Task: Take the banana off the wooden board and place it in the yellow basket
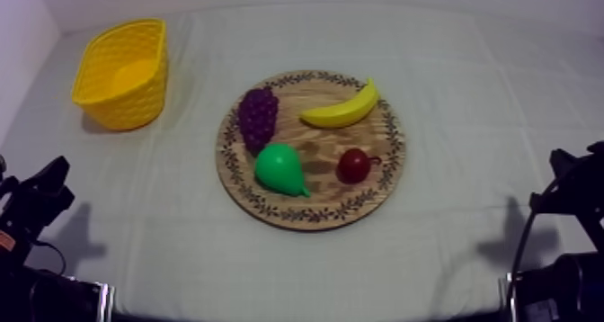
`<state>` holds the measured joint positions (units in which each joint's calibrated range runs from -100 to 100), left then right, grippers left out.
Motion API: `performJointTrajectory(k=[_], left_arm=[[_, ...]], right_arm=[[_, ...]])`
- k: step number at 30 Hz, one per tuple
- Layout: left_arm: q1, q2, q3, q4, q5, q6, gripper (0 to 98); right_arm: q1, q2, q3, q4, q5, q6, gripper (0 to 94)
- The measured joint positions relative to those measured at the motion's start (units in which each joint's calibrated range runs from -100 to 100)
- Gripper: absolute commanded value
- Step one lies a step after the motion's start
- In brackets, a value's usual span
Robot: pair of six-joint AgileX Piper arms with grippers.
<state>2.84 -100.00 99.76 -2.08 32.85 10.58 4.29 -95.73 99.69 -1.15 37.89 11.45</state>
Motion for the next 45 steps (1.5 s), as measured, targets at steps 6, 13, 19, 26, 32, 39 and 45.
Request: performJointTrajectory(k=[6, 13, 19, 26, 32, 39, 45], left_arm=[[0.0, 0.0, 0.0, 0.0, 0.0, 0.0, 0.2], [0.4, 0.0, 0.0, 0.0, 0.0, 1.7, 0.2], [0.9, 0.0, 0.0, 0.0, -2.1, 4.3, 0.2], [3.0, 2.2, -1.5, 0.0, -6.0, 1.1, 0.2], [5.8, 8.9, -5.7, 0.0, -11.6, -1.6, 0.2], [9.9, 19.9, -14.2, 0.0, -15.6, -5.3, 0.2], [14.1, 28.5, -21.8, -3.98, -16.3, -5.8, 0.2]], right_arm=[[0.0, 0.0, 0.0, 0.0, 0.0, 0.0, 0.3], [0.0, 0.0, 0.0, 0.0, 0.0, 0.0, 0.3], [0.0, 0.0, 0.0, 0.0, 0.0, 0.0, 0.3], [0.0, 0.0, 0.0, 0.0, 0.0, 0.0, 0.3], [0.0, 0.0, 0.0, 0.0, 0.0, 0.0, 0.3], [0.0, 0.0, 0.0, 0.0, -0.1, -0.1, 0.3], [0.0, 0.0, 0.0, 0.0, 0.0, 0.0, 0.3]])
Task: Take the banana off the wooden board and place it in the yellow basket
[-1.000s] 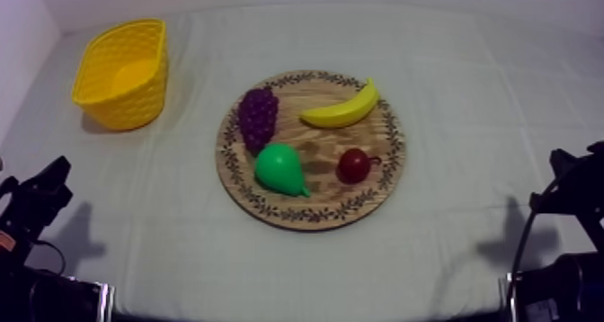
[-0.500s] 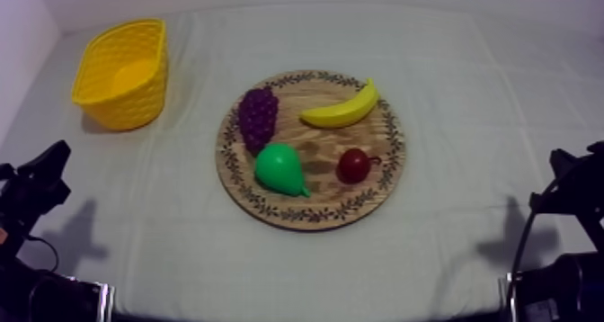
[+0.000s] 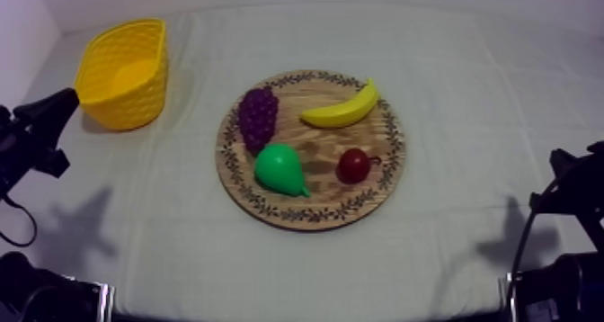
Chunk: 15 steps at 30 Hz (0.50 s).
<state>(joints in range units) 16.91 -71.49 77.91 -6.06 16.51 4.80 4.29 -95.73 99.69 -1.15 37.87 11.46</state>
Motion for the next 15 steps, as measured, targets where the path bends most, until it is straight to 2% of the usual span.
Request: performJointTrajectory(k=[3, 5, 9, 15], left_arm=[[2.0, 4.8, -3.6, -1.3, -0.2, 1.3, 0.2], [3.0, 8.4, -5.7, -1.48, -0.8, 1.5, 0.2], [5.0, 15.6, -9.7, -1.68, -2.7, 0.2, 0.2], [7.6, 26.5, -15.9, -1.71, -2.0, -1.6, 0.2]], right_arm=[[0.0, 0.0, 0.0, 0.0, 0.0, 0.0, 0.3], [0.0, 0.0, 0.0, 0.0, 0.0, 0.0, 0.3], [0.0, 0.0, 0.0, 0.0, 0.0, 0.0, 0.3], [0.0, 0.0, 0.0, 0.0, 0.0, 0.0, 0.3]])
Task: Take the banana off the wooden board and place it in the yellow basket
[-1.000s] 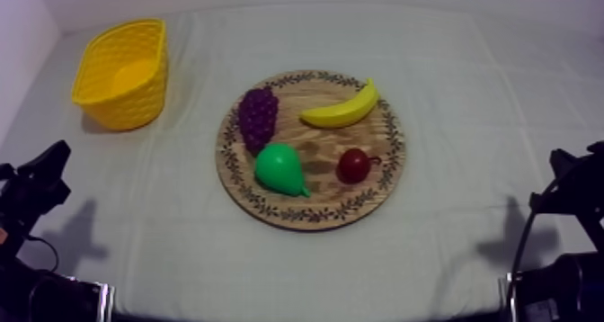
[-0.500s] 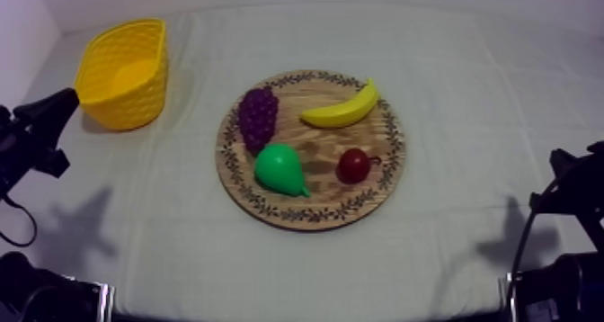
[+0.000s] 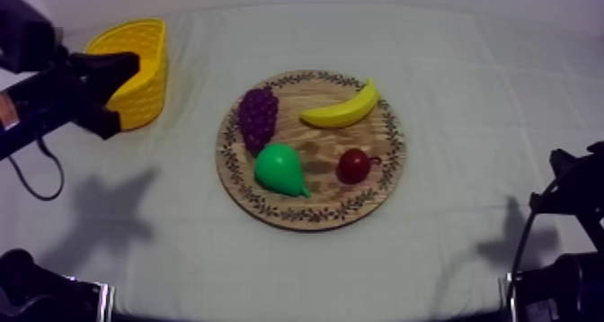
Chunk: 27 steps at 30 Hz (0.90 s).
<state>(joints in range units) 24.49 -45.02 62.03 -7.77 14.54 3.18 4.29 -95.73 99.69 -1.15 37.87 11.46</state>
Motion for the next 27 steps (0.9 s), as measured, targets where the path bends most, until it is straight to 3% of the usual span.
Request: performJointTrajectory(k=[4, 11, 17, 27], left_arm=[[1.6, 7.3, -5.0, 0.11, 2.3, -1.4, 0.2], [2.9, 19.2, -16.8, 2.0, 12.8, -4.1, 0.2], [3.9, 28.8, -28.1, 2.37, 21.7, -6.0, 0.2], [4.8, 42.3, -41.2, 3.93, 27.1, -8.4, 0.2]], right_arm=[[0.0, 0.0, 0.0, 0.0, 0.0, 0.0, 0.3], [0.0, 0.0, 0.0, 0.0, 0.0, 0.0, 0.3], [0.0, 0.0, 0.0, 0.0, 0.0, 0.0, 0.3], [0.0, 0.0, 0.0, 0.0, 0.0, 0.0, 0.3]])
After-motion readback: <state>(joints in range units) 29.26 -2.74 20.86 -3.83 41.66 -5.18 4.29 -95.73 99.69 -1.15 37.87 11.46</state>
